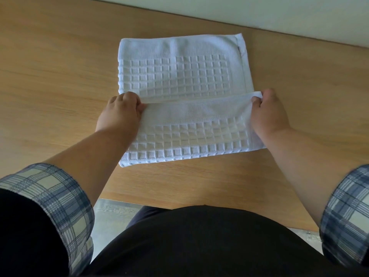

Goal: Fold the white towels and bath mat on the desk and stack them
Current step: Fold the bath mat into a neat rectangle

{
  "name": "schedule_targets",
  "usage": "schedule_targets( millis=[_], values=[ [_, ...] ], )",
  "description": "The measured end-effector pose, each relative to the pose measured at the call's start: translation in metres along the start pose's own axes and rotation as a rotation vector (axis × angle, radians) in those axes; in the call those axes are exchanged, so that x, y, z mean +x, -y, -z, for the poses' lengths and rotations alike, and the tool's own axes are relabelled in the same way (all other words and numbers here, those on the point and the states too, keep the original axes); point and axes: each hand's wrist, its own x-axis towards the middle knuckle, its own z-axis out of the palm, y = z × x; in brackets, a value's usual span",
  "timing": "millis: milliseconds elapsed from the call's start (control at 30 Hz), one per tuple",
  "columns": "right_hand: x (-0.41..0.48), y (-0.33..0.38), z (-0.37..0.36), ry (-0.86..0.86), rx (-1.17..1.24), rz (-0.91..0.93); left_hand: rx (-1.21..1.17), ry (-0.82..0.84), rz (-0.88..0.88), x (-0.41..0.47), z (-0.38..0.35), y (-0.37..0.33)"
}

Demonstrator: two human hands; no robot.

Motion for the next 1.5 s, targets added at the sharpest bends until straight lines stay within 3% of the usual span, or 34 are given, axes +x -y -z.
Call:
schedule_targets(
  millis=[367, 467, 533, 600, 700, 800, 900, 1067, 1267, 1400, 1500],
  values=[
    [0.01, 0.001, 0.002, 0.041, -0.177, -0.118, 0.152, -0.081, 0.039, 0.016, -0.003, 0.009],
    [0.003, 0.005, 0.006, 0.005, -0.075, -0.173, 0.196, -0.094, 0.094, 0.016, -0.004, 0.0],
    [-0.011, 0.013, 0.01, -0.156, -0.01, -0.015, 0.202, -0.085, 0.16, 0.012, -0.001, -0.01],
    [-0.036, 0.027, 0.007, -0.232, 0.0, 0.3, 0.202, -0.116, 0.081, 0.002, 0.002, -0.029],
    [-0.074, 0.046, -0.012, 0.116, -0.155, 0.618, 0.099, -0.022, -0.286, -0.027, -0.006, -0.069],
    [-0.082, 0.045, -0.031, 0.358, -0.402, 0.607, 0.125, 0.282, -0.476, -0.055, -0.032, -0.095],
    [-0.074, 0.037, -0.04, 0.363, -0.538, 0.608, 0.283, 0.417, -0.434, -0.054, -0.051, -0.079],
    [-0.053, 0.027, -0.031, 0.39, -0.626, 0.509, 0.283, 0.299, -0.182, -0.041, -0.042, -0.027],
    [-0.043, 0.019, -0.005, 0.4, -0.548, 0.362, 0.302, 0.308, -0.047, -0.039, -0.018, -0.002],
    [-0.068, 0.019, -0.01, 0.413, -0.562, 0.732, 0.335, 0.323, -0.377, -0.065, -0.018, -0.014],
    [-0.077, 0.003, -0.019, 0.47, -0.652, 0.775, 0.415, 0.404, -0.432, -0.08, -0.029, -0.005]
  ],
)
